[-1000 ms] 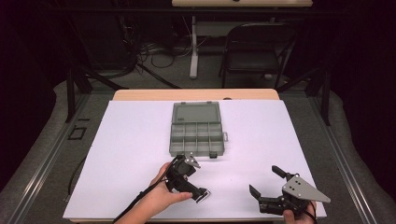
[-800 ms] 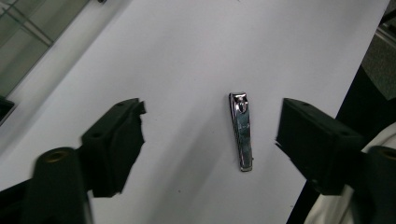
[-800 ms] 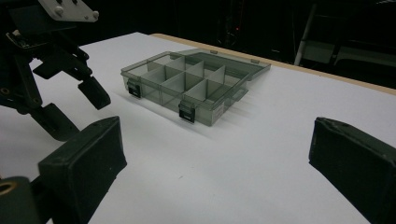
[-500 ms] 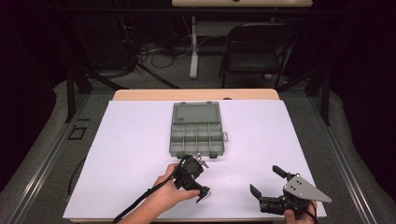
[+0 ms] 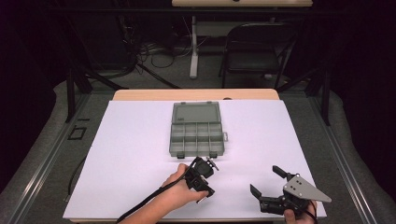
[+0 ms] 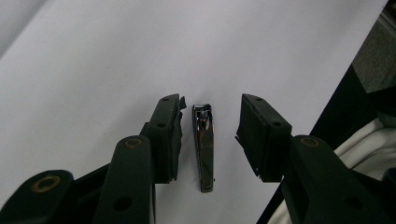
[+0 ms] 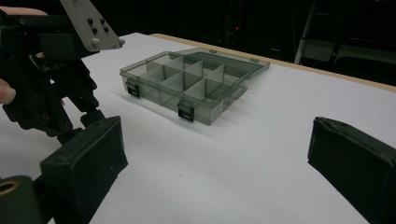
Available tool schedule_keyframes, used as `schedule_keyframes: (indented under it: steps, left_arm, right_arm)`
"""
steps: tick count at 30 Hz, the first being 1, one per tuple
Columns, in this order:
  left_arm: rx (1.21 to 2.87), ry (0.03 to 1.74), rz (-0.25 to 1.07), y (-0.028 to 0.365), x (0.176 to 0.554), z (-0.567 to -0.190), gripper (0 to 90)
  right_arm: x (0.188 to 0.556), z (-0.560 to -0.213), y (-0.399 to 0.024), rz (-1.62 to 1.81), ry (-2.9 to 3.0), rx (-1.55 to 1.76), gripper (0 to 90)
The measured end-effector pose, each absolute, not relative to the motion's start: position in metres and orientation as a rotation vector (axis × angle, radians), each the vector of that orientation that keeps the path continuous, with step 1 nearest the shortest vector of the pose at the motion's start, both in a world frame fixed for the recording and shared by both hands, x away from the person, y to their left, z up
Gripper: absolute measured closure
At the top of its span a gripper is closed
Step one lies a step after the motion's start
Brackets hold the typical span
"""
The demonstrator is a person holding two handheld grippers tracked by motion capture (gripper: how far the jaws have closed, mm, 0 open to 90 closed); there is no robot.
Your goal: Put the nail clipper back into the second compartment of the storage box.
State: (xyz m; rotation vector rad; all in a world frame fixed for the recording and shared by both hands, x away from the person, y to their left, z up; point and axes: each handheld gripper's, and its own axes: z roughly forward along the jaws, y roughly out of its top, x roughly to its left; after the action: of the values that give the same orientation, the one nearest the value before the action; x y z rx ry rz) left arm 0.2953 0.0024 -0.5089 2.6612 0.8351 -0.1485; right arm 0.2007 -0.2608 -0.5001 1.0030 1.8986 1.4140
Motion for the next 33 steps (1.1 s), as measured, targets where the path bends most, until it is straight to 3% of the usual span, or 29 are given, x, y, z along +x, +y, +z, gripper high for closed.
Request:
schedule_keyframes:
  steps: [22, 33]
  left_arm:
    - [2.744, 0.84, -0.146, -0.01, 0.299, -0.525, 74.6]
    - [2.76, 0.834, -0.104, -0.013, 0.297, -0.526, 77.4]
  right_arm:
    - [0.201, -0.501, -0.262, 1.421, 1.896, 1.009, 4.3]
    - [0.202, -0.501, -0.262, 1.412, 1.902, 1.008, 4.6]
